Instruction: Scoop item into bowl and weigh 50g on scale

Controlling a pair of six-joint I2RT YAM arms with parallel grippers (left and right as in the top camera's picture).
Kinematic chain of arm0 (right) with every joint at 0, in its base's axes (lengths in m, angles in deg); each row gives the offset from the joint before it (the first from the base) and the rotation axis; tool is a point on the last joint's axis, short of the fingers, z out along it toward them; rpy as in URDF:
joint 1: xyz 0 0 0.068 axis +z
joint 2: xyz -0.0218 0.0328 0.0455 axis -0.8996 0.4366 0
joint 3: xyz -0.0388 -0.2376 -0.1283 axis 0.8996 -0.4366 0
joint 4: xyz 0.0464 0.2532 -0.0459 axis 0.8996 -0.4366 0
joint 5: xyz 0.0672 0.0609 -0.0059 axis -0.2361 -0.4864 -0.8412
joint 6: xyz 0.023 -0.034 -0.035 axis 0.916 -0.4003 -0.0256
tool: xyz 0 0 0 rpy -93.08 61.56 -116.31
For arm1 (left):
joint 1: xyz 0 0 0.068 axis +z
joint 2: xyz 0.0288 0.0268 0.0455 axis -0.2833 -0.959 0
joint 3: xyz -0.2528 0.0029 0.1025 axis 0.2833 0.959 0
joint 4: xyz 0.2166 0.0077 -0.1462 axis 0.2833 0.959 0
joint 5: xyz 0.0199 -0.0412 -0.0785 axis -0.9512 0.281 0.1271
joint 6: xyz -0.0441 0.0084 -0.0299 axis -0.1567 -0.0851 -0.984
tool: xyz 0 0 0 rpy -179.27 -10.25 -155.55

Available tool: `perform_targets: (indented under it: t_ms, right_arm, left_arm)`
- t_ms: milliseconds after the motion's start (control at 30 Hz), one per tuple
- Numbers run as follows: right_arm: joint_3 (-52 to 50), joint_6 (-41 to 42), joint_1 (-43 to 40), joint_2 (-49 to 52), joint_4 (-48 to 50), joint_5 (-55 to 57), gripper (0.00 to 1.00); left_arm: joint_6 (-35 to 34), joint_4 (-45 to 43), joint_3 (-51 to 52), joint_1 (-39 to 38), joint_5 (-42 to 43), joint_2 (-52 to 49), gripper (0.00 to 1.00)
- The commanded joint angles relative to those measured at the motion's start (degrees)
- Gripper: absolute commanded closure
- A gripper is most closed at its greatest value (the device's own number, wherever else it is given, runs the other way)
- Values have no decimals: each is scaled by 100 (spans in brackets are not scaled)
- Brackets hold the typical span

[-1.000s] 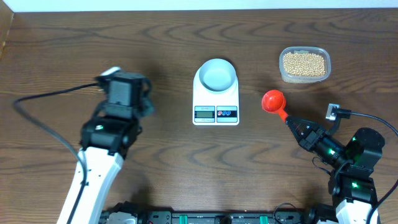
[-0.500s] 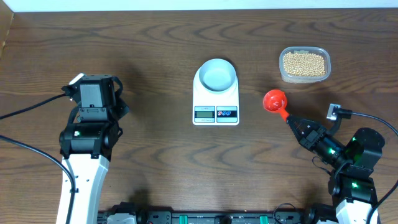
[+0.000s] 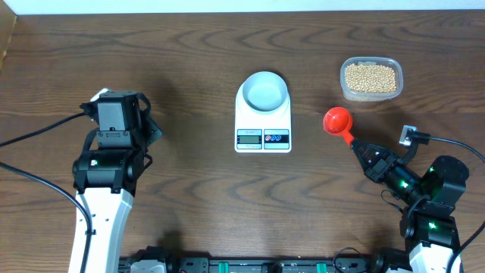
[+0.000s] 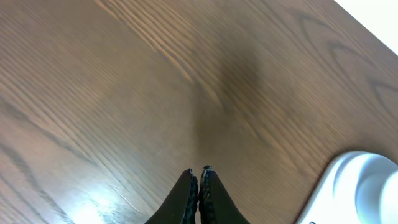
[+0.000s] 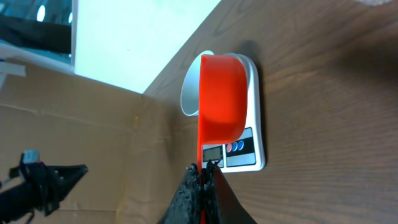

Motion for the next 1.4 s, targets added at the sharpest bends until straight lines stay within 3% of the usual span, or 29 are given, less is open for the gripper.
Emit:
perform_targets:
  t_ms: [0, 200, 433, 633, 1067, 1167, 1367]
  right_arm:
    - [116, -404, -39, -24, 50, 42, 99]
    - [116, -232, -39, -15, 37, 107, 99]
    - [116, 844, -39, 11, 48, 120, 99]
    - [116, 1469, -39, 11, 74, 313, 99]
    - [118, 2286, -39, 13, 70, 1478, 99]
    - [118, 2328, -39, 13, 68, 1698, 99]
    - [118, 2345, -39, 13, 70, 2181, 99]
  left_arm:
    - [205, -22, -83, 26, -697, 28, 92]
    - [203, -435, -83, 26, -1215, -44, 92]
    - [448, -2345, -118, 157, -1700, -568, 92]
    - [1226, -2129, -629, 424, -1700, -1213, 92]
    - [1259, -2205, -702, 688, -1615, -1923, 93]
    - [1504, -2184, -702, 688, -925, -1943, 92]
    - [1576, -1871, -702, 625, 1414, -1943, 92]
